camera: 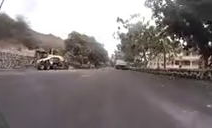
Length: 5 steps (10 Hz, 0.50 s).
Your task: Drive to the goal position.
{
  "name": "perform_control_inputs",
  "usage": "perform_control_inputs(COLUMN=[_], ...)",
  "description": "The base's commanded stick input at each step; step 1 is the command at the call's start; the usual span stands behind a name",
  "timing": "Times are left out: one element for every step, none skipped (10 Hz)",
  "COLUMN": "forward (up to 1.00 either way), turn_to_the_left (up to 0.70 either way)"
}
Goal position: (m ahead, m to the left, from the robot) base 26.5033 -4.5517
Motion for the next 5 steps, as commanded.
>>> perform_control_inputs(forward=[1.00, 1.00, 1.00, 1.00, 1.00], turn_to_the_left=[0.00, 0.00, 0.00, 0.00, 0.00])
